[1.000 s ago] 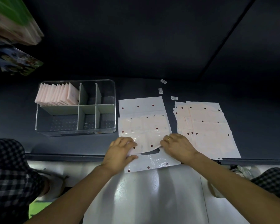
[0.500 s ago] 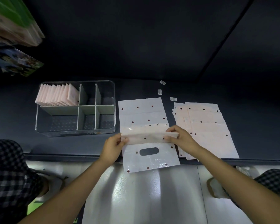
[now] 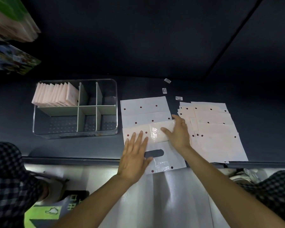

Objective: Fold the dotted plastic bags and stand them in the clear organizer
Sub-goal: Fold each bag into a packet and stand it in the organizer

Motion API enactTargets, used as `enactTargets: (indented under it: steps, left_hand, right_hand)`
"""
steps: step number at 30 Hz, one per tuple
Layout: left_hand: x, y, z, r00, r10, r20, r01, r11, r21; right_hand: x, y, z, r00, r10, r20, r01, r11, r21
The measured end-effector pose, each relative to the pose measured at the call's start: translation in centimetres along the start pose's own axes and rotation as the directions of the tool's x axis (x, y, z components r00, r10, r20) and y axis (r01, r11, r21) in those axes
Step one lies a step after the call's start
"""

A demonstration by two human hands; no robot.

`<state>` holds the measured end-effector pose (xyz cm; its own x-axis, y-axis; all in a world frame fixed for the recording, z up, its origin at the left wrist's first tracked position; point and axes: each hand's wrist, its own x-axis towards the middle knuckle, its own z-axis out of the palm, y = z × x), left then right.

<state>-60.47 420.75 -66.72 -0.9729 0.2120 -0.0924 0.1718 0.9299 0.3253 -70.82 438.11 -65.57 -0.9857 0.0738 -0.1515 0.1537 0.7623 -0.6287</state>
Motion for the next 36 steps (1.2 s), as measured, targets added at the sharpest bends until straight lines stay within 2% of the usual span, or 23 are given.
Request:
enactTargets:
  steps: [2,3,4,6,8,10,13,15,17,20,25,27,31,34,36]
  left_hand:
    - [0.2,-0.7,0.5,0.996,-0.015,0.089,0.006,0.995,0.102]
    - [0.3,-0.9,0.8,0.992,-0.024,0.123,0.008,0.992,0.125]
    - [0.3,-1.0,1.0,0.988,-0.029,0.151,0.007,0.99,0.141]
    - [0.2,-1.1,1.4,0.983,-0.025,0.181,-0.005,0.986,0.166]
    - [0.2,-1.2,1.6,0.982,-0.015,0.187,-0.021,0.981,0.192]
    - [0.3,-1.3,1.6,0.981,-0.01,0.194,-0.032,0.977,0.212]
    - [0.3,-1.3,1.5,0.977,-0.012,0.213,-0.036,0.975,0.221]
    - [0.3,-1.3,1.3,0.976,-0.013,0.218,-0.036,0.975,0.218]
    - [0.4,-1.4,1.2,0.975,-0.007,0.222,-0.043,0.975,0.219]
    - [0.7,-1.7,0.8,0.973,0.022,0.232,-0.075,0.972,0.223]
    - [1.6,-2.5,-0.3,0.959,0.046,0.281,-0.092,0.984,0.152]
    - [1.9,-2.6,-0.8,0.961,0.031,0.274,-0.071,0.988,0.136]
    - [2.1,-2.0,-1.6,0.988,0.054,0.145,-0.077,0.984,0.158]
    - [1.5,-0.9,-1.4,0.994,0.077,0.072,-0.081,0.995,0.054]
    - [0.8,-0.3,-1.1,0.994,0.075,0.074,-0.075,0.997,-0.004]
  right_hand:
    - [-1.2,-0.2,0.4,0.976,-0.187,-0.11,0.171,0.975,-0.14]
    - [-1.9,-0.4,0.7,0.951,-0.292,-0.097,0.273,0.946,-0.172]
    - [-2.6,-0.4,1.1,0.916,-0.4,-0.029,0.387,0.901,-0.196]
    - [-3.6,-0.3,2.3,0.789,-0.576,0.213,0.614,0.752,-0.239]
    - [-3.8,0.3,3.0,0.682,-0.585,0.439,0.724,0.624,-0.292]
    - [-2.9,1.3,2.8,0.707,-0.506,0.495,0.699,0.609,-0.376]
    - [-1.0,3.0,1.0,0.814,-0.375,0.443,0.57,0.664,-0.484]
    - [0.0,3.7,-0.1,0.826,-0.338,0.451,0.551,0.653,-0.52]
    - [0.5,3.9,-1.1,0.791,-0.365,0.492,0.605,0.589,-0.536]
    - [0.8,4.1,-2.6,0.734,-0.432,0.524,0.672,0.571,-0.471]
    - [1.0,4.2,-4.1,0.7,-0.413,0.582,0.71,0.487,-0.508]
    - [0.7,3.7,-4.5,0.676,-0.476,0.562,0.736,0.428,-0.524]
    - [-1.3,2.0,-5.5,0.531,-0.732,0.428,0.814,0.298,-0.499]
    - [-4.1,0.9,-4.9,0.402,-0.832,0.382,0.868,0.214,-0.448]
    - [-6.2,0.4,-4.0,0.361,-0.869,0.338,0.892,0.216,-0.397]
